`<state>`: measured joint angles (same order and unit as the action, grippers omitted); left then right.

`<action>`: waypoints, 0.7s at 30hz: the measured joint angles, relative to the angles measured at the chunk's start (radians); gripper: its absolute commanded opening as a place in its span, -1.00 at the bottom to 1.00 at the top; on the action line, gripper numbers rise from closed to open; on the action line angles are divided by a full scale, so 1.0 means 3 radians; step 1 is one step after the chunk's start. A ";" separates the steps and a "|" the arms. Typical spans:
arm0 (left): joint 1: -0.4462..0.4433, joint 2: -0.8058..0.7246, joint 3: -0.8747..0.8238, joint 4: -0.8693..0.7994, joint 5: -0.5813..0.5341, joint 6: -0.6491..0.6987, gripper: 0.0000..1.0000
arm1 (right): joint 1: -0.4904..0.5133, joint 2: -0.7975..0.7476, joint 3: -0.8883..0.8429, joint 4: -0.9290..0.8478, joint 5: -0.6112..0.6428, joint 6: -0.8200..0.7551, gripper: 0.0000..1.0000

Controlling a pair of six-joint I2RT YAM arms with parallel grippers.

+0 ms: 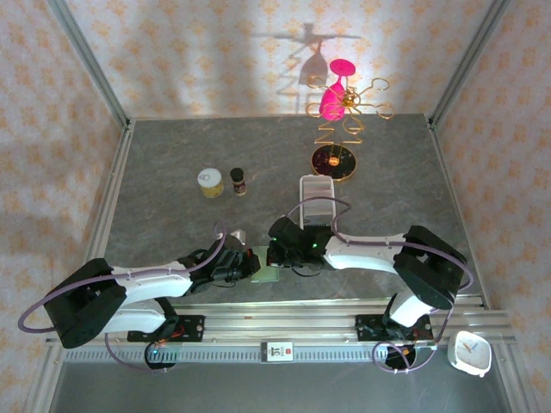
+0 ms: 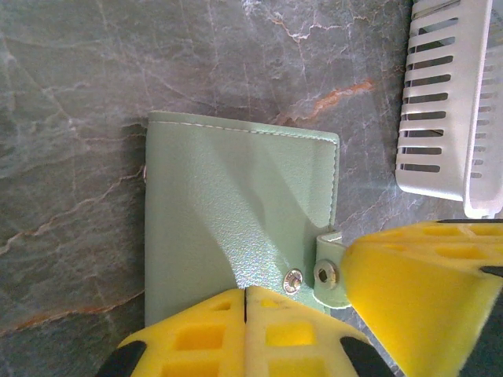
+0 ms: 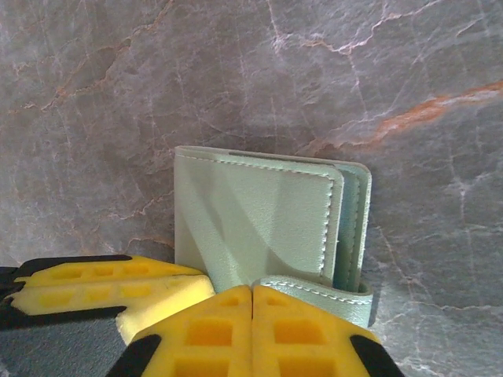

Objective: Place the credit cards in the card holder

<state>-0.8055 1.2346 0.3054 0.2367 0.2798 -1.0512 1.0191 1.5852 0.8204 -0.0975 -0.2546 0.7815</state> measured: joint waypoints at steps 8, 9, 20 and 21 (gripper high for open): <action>0.0000 -0.0009 -0.0022 0.0036 0.0000 0.0000 -1.00 | 0.0023 0.0034 0.0047 -0.0061 0.0000 -0.0053 -1.00; 0.0000 -0.0009 -0.0022 0.0036 0.0000 0.0000 -1.00 | 0.0027 0.0034 0.0047 -0.0066 0.0000 -0.0062 -1.00; 0.0000 -0.0009 -0.0034 0.0052 -0.0001 0.0001 -1.00 | 0.0027 0.0033 0.0047 -0.0071 -0.0037 -0.0117 -1.00; 0.0000 -0.0013 -0.0038 0.0057 0.0000 0.0000 -1.00 | 0.0027 0.0033 0.0047 -0.0072 -0.0042 -0.0117 -1.00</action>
<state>-0.8055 1.2308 0.2939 0.2539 0.2798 -1.0512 1.0271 1.5951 0.8345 -0.1192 -0.2672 0.7464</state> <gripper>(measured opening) 0.049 0.050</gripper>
